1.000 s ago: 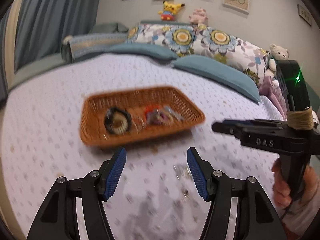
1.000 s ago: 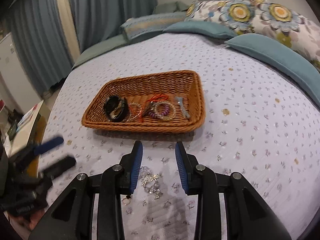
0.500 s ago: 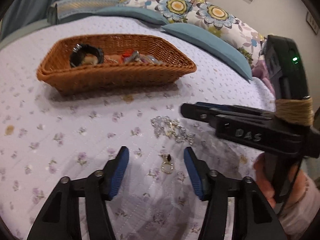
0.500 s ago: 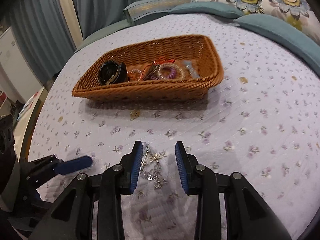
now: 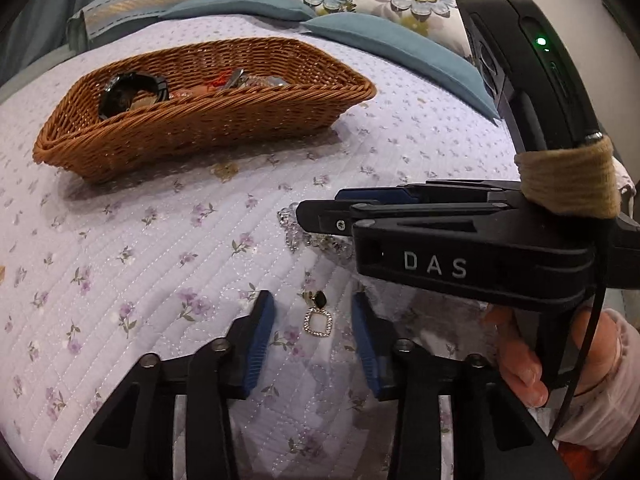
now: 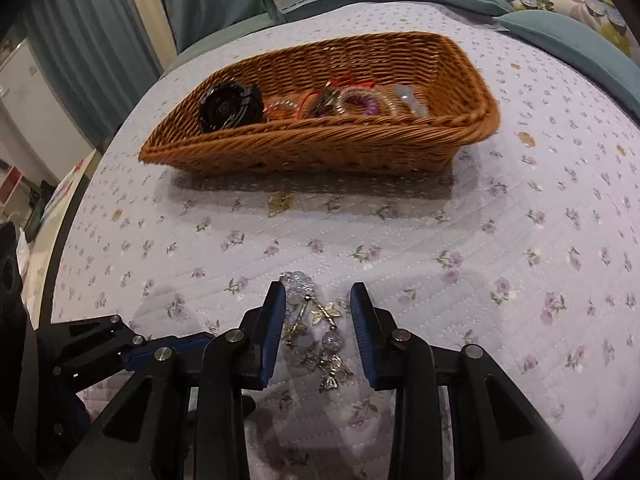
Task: Organize jewelry
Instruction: 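Grasp the dark drop earring with the left tool while the right tool grasps the crystal charm bracelet, then carry the earring and charm bracelet into the wicker basket and open both tools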
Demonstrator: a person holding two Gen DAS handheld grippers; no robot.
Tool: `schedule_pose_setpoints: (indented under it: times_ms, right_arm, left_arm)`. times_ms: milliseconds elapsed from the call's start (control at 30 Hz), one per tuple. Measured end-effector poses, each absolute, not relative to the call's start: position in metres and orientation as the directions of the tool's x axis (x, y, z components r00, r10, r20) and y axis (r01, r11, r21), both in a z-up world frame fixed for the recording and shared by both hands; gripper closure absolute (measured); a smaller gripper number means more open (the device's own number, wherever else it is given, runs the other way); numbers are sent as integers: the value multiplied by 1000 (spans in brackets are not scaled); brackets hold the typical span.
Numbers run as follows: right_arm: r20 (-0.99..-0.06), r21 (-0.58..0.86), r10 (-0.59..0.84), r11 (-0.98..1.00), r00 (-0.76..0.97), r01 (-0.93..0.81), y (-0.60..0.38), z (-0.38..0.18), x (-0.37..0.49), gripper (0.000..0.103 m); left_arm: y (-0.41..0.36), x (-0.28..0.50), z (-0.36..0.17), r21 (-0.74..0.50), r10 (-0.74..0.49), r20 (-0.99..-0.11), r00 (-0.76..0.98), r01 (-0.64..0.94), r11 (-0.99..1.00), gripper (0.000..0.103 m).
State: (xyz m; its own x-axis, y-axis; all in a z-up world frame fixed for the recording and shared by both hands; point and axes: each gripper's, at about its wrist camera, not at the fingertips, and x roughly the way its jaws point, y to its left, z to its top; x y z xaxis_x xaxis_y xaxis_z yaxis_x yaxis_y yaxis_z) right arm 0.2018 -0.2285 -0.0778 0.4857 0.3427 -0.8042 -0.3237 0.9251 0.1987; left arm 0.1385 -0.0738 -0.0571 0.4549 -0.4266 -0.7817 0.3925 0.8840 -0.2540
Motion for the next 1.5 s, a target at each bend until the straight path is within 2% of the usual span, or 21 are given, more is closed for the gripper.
schedule_pose_setpoints:
  times_ms: [167,233,267,300,400,533,567,933,1500]
  right_arm:
    - [-810,158,324,924,489,-349,-219,-79,200,68]
    - [-811,141,313,924,494,-354,-215,-80,199,71]
    - [-813,137,312,923,492,-359,-214,-80,199,80]
    - [-815,133,312,921,489,-365,-213,-81,199,85]
    - [-822,87,287,917,492,-390,-209,-81,197,89]
    - [-824,60,271,914,497,-400,-211,-78,194,90]
    - [-824,66,275,915,496,-399,-213,-77,194,93]
    - [-754,149,359,909,550,-389,-240,-42,187,93]
    - [-656,204,443,883,610,-422,-257,11,172,93]
  left_arm:
    - [-77,137,-57,-242,-421,-785,455,401,884,70]
    - [-80,138,-58,-236,-418,-787,455,404,884,70]
    - [-81,138,-58,-233,-418,-786,455,408,882,73]
    - [-82,138,-59,-236,-424,-787,449,416,878,83]
    - [-83,140,-61,-235,-426,-790,440,423,875,90]
    - [-83,141,-61,-243,-434,-785,441,426,872,89]
    - [-82,141,-60,-244,-436,-784,443,425,872,89]
    - [-77,134,-55,-239,-436,-773,461,425,873,89]
    - [-39,128,-27,-329,-479,-657,582,351,877,89]
